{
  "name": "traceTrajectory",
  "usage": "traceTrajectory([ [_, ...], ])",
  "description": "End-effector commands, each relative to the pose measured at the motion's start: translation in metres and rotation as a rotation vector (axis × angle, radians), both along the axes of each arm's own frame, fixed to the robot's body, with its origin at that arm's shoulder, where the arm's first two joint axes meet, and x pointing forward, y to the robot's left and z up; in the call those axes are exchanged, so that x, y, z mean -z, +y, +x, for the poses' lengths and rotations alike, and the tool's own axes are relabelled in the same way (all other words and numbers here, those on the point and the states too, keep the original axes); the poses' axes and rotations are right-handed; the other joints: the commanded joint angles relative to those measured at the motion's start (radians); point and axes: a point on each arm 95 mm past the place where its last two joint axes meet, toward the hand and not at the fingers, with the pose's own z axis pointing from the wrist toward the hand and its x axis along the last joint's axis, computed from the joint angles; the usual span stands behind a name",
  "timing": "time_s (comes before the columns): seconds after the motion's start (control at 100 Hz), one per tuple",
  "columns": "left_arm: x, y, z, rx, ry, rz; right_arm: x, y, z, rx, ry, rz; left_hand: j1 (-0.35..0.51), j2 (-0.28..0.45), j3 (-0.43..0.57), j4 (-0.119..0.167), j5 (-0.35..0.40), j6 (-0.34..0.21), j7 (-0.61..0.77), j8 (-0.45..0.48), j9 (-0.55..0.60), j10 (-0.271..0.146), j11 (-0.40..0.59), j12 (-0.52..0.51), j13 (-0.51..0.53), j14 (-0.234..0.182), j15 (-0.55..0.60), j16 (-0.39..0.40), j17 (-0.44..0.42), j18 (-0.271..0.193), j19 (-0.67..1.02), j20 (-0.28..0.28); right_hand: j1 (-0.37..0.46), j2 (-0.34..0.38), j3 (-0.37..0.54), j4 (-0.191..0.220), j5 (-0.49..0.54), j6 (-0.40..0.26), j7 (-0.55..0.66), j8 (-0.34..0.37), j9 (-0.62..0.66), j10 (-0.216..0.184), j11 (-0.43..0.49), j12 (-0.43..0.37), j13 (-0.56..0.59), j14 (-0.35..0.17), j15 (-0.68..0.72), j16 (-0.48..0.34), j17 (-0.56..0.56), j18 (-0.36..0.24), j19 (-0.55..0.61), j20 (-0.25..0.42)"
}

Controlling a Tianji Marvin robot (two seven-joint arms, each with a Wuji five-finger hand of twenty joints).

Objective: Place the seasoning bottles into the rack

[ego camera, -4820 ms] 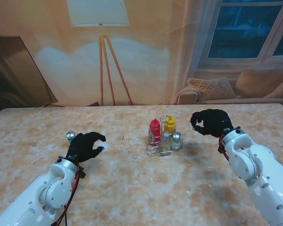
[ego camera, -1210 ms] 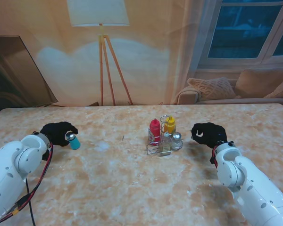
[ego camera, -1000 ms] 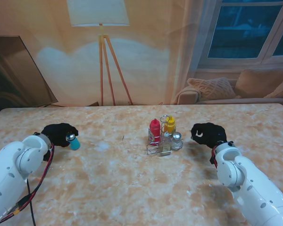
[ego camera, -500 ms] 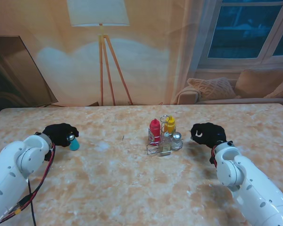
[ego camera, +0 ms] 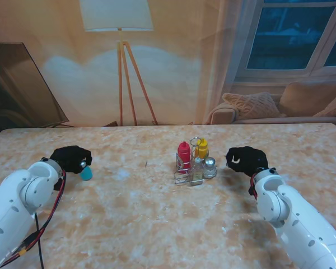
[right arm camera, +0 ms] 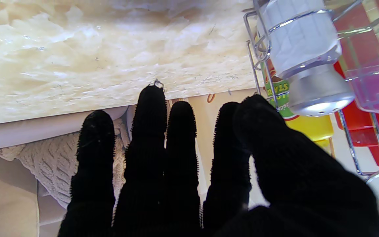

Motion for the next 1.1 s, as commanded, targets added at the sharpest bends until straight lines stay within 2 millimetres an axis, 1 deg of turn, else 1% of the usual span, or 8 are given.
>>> traceTrajectory([
  [0.0,0.004,-0.002,-0.001,-0.002,0.015,-0.008,0.005,0.003,-0.003,-0.004,0.021,-0.003,0.048,-0.036,-0.010,-0.008,0.031,0.007,0.074,-0.024,0.030,-0.013,0.019,0.043,0.042,-0.032,-0.019,0.019,0.019,-0.036,0.016,-0.023,0.012,-0.017,0.020,-0.001,0.003,0.002,0.010,0.006,0.024,0.014,0.011,0.043,-0.001,0.003,0.015,0.013,-0.010,0.007,0.018,0.001],
  [0.17,0.001,-0.005,-0.003,0.013,0.007,-0.008,0.006,0.003,-0.002,-0.006,0.023,-0.006,0.075,-0.041,-0.029,-0.008,0.053,-0.005,0.144,-0.056,0.088,-0.014,-0.004,0.141,0.073,-0.043,-0.021,0.029,0.046,-0.056,0.026,-0.023,0.012,-0.018,0.021,-0.001,0.004,0.003,0.011,0.006,0.025,0.013,0.012,0.044,0.000,0.002,0.015,0.013,-0.008,0.006,0.019,0.002],
  [0.4,-0.006,-0.013,-0.007,0.053,-0.008,-0.012,0.006,0.003,-0.002,-0.008,0.028,-0.007,0.096,-0.047,-0.049,-0.005,0.081,-0.020,0.210,-0.083,0.163,-0.026,-0.028,0.187,0.103,-0.052,-0.004,0.030,0.070,-0.064,0.040,-0.012,0.012,-0.020,0.022,-0.001,0.003,0.002,0.010,0.006,0.025,0.014,0.011,0.044,-0.001,0.004,0.014,0.012,-0.007,0.005,0.020,0.003],
  [0.61,-0.022,-0.029,-0.011,0.128,0.000,-0.033,0.006,0.003,-0.002,-0.006,0.025,-0.007,0.105,-0.045,-0.058,0.002,0.094,-0.022,0.258,-0.124,0.224,-0.035,-0.101,0.244,0.112,-0.059,0.013,0.016,0.074,-0.058,0.041,-0.005,0.011,-0.021,0.023,-0.002,0.004,0.002,0.011,0.006,0.024,0.013,0.010,0.044,-0.002,0.004,0.014,0.012,-0.008,0.006,0.019,0.003],
  [0.63,-0.024,-0.031,-0.012,0.138,0.003,-0.035,0.006,0.003,-0.002,-0.006,0.024,-0.007,0.106,-0.047,-0.058,0.002,0.095,-0.023,0.259,-0.125,0.226,-0.033,-0.104,0.247,0.106,-0.031,0.013,0.017,0.075,-0.058,0.040,-0.005,0.012,-0.021,0.023,-0.002,0.004,0.001,0.011,0.006,0.024,0.013,0.010,0.044,-0.002,0.004,0.013,0.012,-0.009,0.006,0.019,0.003],
  [0.66,-0.027,-0.034,-0.013,0.154,0.009,-0.039,0.006,0.003,-0.003,-0.007,0.024,-0.008,0.105,-0.045,-0.058,0.002,0.094,-0.024,0.258,-0.126,0.227,-0.035,-0.105,0.248,0.104,-0.023,0.013,0.018,0.074,-0.058,0.040,-0.005,0.012,-0.021,0.023,-0.002,0.004,0.002,0.010,0.005,0.025,0.014,0.010,0.044,-0.002,0.003,0.014,0.012,-0.008,0.006,0.020,0.003],
  [0.9,-0.050,-0.071,-0.013,0.285,0.049,-0.080,0.006,0.002,-0.003,-0.010,0.022,-0.008,0.104,-0.039,-0.062,0.002,0.094,-0.029,0.260,-0.125,0.232,-0.040,-0.111,0.252,0.101,-0.032,0.015,0.021,0.077,-0.064,0.033,-0.008,0.011,-0.022,0.024,-0.002,0.002,0.000,0.010,0.005,0.025,0.013,0.010,0.044,-0.002,0.003,0.013,0.012,-0.007,0.004,0.020,0.004],
  [1.09,-0.058,-0.109,-0.011,0.352,0.076,-0.119,0.006,0.001,-0.004,-0.007,0.016,-0.005,0.109,-0.029,-0.064,0.006,0.091,-0.026,0.261,-0.122,0.233,-0.036,-0.116,0.261,0.100,-0.042,0.016,0.023,0.071,-0.062,0.028,-0.009,0.011,-0.019,0.025,-0.002,0.002,0.002,0.010,0.005,0.024,0.014,0.010,0.044,-0.001,0.004,0.013,0.012,-0.009,0.006,0.019,0.004],
])
